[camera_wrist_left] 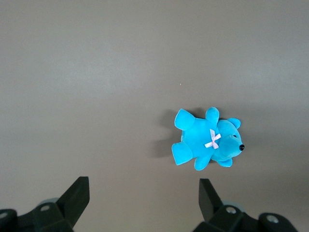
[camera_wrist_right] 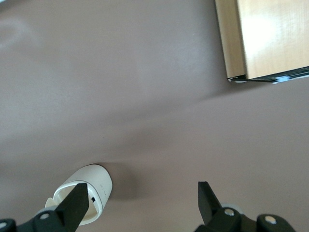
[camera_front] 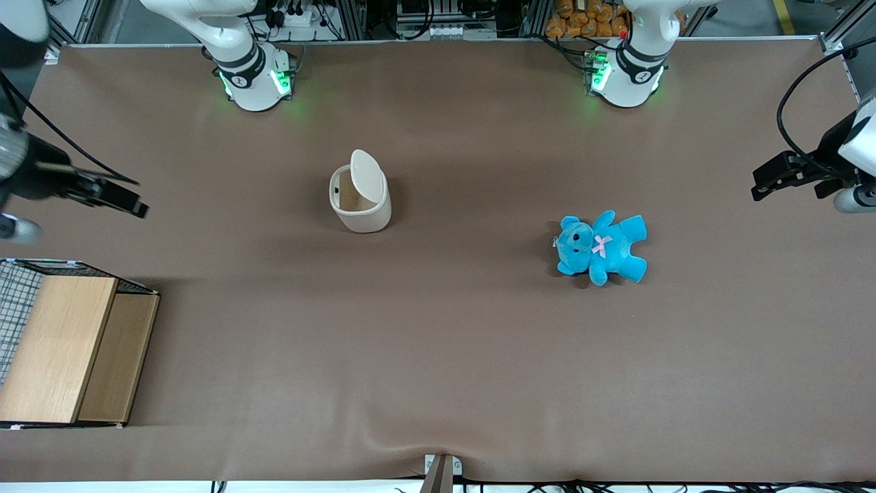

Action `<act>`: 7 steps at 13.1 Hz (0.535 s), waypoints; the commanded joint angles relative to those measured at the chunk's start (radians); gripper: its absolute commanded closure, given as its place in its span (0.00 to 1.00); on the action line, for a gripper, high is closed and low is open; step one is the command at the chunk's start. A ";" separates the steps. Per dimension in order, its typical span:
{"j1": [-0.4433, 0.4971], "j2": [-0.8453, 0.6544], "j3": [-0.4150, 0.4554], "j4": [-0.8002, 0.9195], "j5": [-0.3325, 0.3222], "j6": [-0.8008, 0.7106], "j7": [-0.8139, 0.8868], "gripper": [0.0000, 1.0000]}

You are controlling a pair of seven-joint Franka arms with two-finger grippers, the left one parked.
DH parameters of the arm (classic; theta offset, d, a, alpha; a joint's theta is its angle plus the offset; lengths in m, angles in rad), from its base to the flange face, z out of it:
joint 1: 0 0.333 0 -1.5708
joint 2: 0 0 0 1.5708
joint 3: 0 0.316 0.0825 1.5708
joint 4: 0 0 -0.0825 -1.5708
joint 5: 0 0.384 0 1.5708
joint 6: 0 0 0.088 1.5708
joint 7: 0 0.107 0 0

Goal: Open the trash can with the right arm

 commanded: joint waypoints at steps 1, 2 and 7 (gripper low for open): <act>-0.013 -0.119 0.001 -0.120 -0.004 0.023 -0.020 0.00; -0.013 -0.132 0.001 -0.134 -0.006 0.022 -0.020 0.00; -0.013 -0.114 -0.001 -0.099 -0.075 0.061 -0.067 0.00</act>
